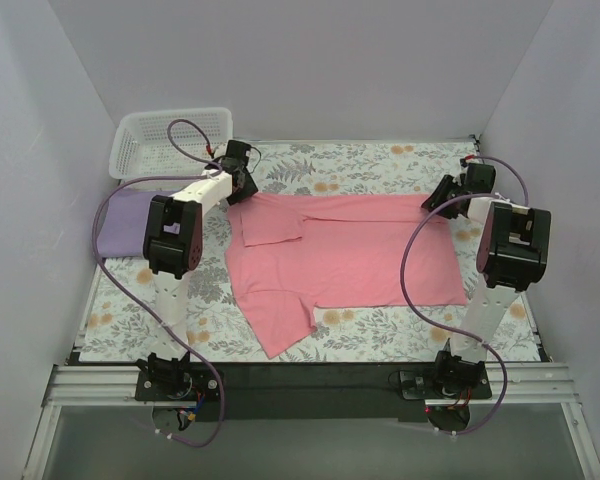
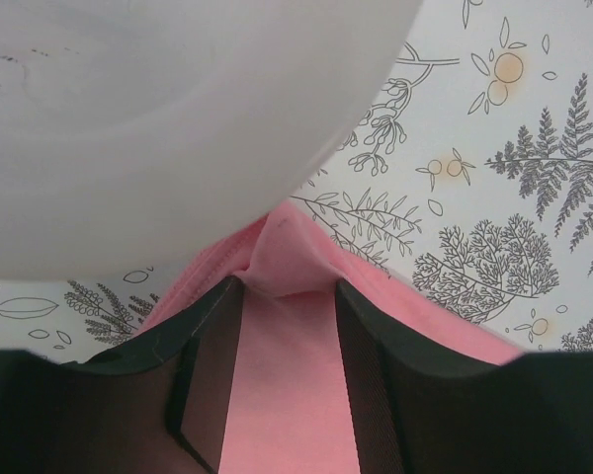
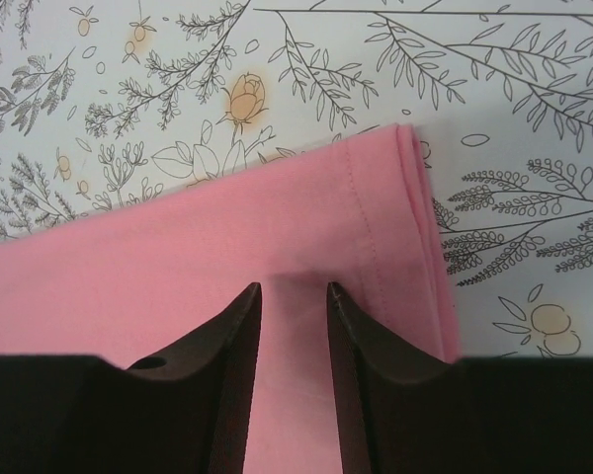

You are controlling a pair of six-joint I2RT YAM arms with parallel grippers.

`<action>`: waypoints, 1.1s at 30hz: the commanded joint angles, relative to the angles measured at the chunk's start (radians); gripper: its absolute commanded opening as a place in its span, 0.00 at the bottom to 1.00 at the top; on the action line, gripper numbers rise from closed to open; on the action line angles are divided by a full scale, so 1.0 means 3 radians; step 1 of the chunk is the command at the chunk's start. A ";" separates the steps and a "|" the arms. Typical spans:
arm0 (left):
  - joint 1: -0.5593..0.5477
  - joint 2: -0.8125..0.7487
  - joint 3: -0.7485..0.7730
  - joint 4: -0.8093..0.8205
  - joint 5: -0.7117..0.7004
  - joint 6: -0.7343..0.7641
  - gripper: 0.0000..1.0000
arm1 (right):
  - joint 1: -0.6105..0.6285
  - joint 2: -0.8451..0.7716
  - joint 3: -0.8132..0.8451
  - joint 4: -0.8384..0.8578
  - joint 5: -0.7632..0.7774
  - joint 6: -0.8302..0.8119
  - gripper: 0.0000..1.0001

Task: Fold and stack the t-shirts
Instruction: Fold the tshirt

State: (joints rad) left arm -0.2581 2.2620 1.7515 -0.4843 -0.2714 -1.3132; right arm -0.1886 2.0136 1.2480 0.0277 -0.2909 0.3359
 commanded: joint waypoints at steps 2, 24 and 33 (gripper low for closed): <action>-0.0085 -0.0319 -0.0024 -0.0053 -0.0118 0.0143 0.46 | -0.0036 -0.0223 0.0023 -0.0168 -0.0012 -0.0117 0.41; -0.0802 -0.3715 -0.3358 -0.0615 0.0051 -0.0475 0.50 | 0.0541 -0.3382 -0.2160 -0.1171 0.0218 -0.0256 0.54; -0.0817 -0.3368 -0.3532 -0.0416 0.0179 -0.0572 0.43 | 0.0624 -0.3618 -0.2447 -0.1181 0.0121 -0.0266 0.54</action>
State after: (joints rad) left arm -0.4984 1.2293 0.6983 -0.6460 -0.2264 -1.4635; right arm -0.0040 0.9565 0.5240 -0.3260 -0.2390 0.2596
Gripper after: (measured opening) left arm 0.438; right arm 0.537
